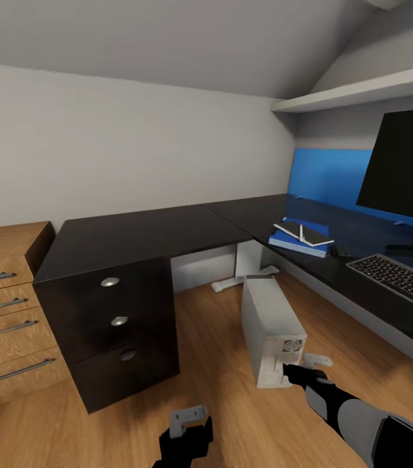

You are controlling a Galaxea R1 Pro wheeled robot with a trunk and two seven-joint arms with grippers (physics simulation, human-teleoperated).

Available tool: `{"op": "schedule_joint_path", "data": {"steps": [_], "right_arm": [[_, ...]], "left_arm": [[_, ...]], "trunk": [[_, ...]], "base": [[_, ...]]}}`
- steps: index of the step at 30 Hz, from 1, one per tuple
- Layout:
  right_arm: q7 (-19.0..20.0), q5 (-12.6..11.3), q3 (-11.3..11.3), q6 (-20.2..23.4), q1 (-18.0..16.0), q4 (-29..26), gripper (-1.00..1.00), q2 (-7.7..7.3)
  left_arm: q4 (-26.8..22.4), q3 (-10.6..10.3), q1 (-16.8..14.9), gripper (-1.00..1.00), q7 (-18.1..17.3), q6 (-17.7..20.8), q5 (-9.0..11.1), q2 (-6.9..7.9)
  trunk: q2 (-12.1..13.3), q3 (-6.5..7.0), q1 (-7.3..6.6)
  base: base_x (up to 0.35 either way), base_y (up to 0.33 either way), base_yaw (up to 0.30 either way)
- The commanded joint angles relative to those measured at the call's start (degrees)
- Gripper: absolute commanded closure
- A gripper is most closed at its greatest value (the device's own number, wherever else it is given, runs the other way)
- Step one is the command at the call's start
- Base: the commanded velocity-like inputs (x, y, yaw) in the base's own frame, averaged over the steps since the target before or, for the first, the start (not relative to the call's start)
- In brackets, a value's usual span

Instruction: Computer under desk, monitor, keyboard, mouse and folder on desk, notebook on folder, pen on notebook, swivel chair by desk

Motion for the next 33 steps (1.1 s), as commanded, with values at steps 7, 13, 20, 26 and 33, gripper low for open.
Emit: {"op": "schedule_joint_path", "data": {"steps": [7,13,20,26,33], "right_arm": [[-0.31,-0.29,0.56,-1.16,-1.3,-0.06,-1.0,1.42],[-0.33,-0.29,0.56,-1.29,-1.39,-0.04,-1.0,1.75],[-0.33,-0.29,0.56,-1.28,-1.41,-0.08,-1.0,1.78],[-0.33,-0.29,0.56,-1.24,-1.43,-0.06,-1.0,1.78],[-0.33,-0.29,0.56,-1.19,-1.42,-0.04,-1.0,1.73]], "left_arm": [[-0.38,0.81,-0.04,-1.0,0.78,0.17,0.52,-0.37],[-0.06,0.6,-0.04,-1.0,0.75,0.1,0.46,-0.19],[-0.01,0.59,-0.04,-1.0,0.79,0.09,0.44,0.11],[0.0,0.4,-0.04,-1.0,0.73,0.07,0.37,0.18],[0.0,0.28,-0.04,-1.0,0.57,0.01,0.36,0.19]], "trunk": [[-0.07,-0.72,0.06],[-0.07,-0.72,0.06],[-0.07,-0.72,0.06],[-0.07,-0.72,0.06],[-0.07,-0.72,0.06]], "base": [[0.0,0.0,0.0],[0.0,0.0,0.0],[0.0,0.0,0.0],[0.0,0.0,0.0],[0.0,0.0,0.0]]}}
